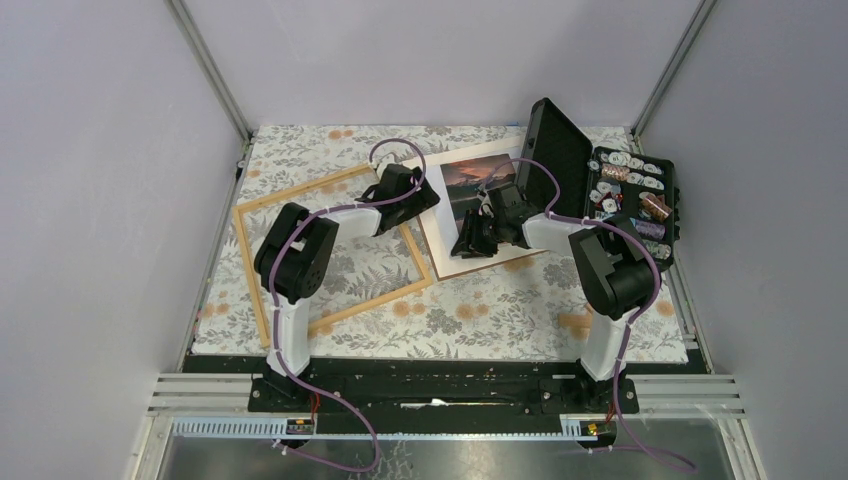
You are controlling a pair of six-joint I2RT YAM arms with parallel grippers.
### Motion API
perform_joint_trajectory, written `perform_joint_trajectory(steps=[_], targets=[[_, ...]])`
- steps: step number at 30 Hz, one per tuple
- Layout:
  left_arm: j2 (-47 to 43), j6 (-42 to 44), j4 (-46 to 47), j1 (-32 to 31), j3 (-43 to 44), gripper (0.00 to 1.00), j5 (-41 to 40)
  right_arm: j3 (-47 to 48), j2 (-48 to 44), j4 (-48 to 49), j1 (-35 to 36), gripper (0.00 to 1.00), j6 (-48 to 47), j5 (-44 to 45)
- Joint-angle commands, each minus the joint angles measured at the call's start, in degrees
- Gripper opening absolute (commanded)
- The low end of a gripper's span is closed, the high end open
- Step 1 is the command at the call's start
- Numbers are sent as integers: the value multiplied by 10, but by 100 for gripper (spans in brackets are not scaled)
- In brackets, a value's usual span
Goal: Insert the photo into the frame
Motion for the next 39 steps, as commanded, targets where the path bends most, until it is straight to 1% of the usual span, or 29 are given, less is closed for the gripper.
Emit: perform_joint_trajectory(steps=[1, 4, 6, 15, 20, 21, 25, 30, 33, 35, 39], targets=[[-10, 22, 38, -1, 2, 85, 9, 4, 23, -11, 2, 45, -12, 4], [-13, 22, 52, 0, -3, 80, 8, 4, 24, -11, 2, 45, -12, 3], [-7, 22, 42, 0, 6, 80, 8, 5, 25, -11, 1, 45, -12, 3], [11, 5, 24, 3, 12, 83, 6, 4, 24, -11, 1, 45, -13, 1], [26, 0, 35, 10, 17, 83, 32, 4, 24, -11, 1, 45, -14, 1], [29, -3, 39, 12, 15, 83, 48, 4, 24, -12, 1, 45, -14, 1], [31, -13, 73, 20, 0, 79, 75, 6, 26, -11, 1, 45, -14, -1], [37, -26, 126, 30, -13, 75, 130, 7, 29, -11, 2, 45, -14, -2], [29, -47, 191, 39, -51, 71, 158, 8, 31, -12, 2, 45, -14, -4], [25, -64, 250, 44, -74, 67, 177, 8, 30, -11, 2, 45, -14, -3], [27, -95, 319, 48, -101, 61, 200, 9, 31, -12, 1, 45, -15, -5]])
